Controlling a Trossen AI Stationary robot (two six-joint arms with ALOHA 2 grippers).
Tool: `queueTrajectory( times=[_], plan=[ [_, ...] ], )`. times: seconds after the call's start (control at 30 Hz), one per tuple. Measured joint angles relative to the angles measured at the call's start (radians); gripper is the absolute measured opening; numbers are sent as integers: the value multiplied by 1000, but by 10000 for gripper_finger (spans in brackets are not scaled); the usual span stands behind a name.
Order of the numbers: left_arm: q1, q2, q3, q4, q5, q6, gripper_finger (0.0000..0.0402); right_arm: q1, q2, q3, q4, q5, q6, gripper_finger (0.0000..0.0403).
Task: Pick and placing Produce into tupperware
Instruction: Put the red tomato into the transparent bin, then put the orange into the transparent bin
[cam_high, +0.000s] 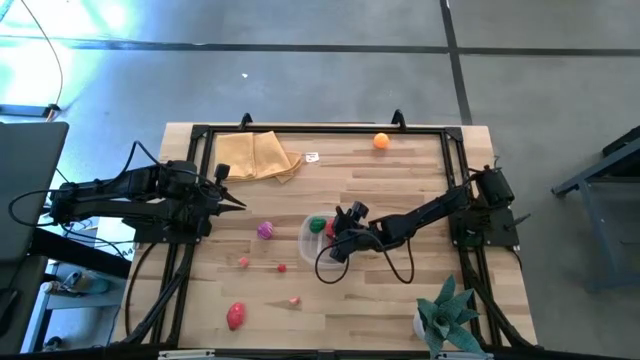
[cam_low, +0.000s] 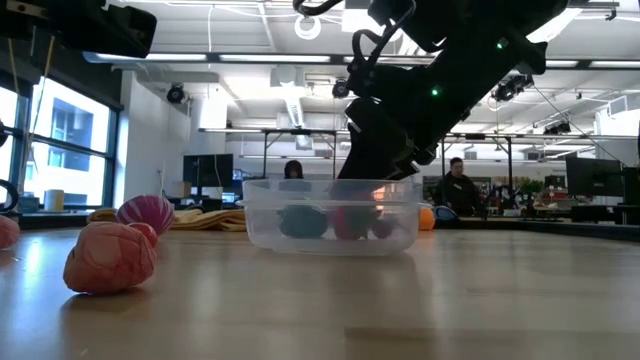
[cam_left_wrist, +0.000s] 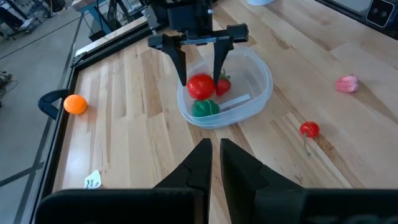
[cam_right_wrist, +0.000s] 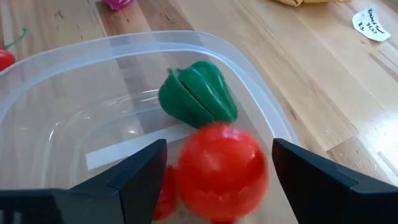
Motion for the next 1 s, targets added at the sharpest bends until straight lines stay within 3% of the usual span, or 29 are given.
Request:
queueTrajectory(
  times=[0.23,0.47,0.6,0.8,1.0],
  plan=[
    [0,0,0,0,0,0,24,0,0,0,13,4,-4,284],
    [0,0,0,0,0,0,24,0,-51,27,-5,105,0,284],
    [0,0,0,0,0,0,24,-15,-131,106,-167,230,104,284],
    [0,0,0,0,0,0,24,-114,-227,284,-542,331,257,284],
    [0,0,0,0,0,0,24,-338,-248,521,-938,231,404,284]
  ],
)
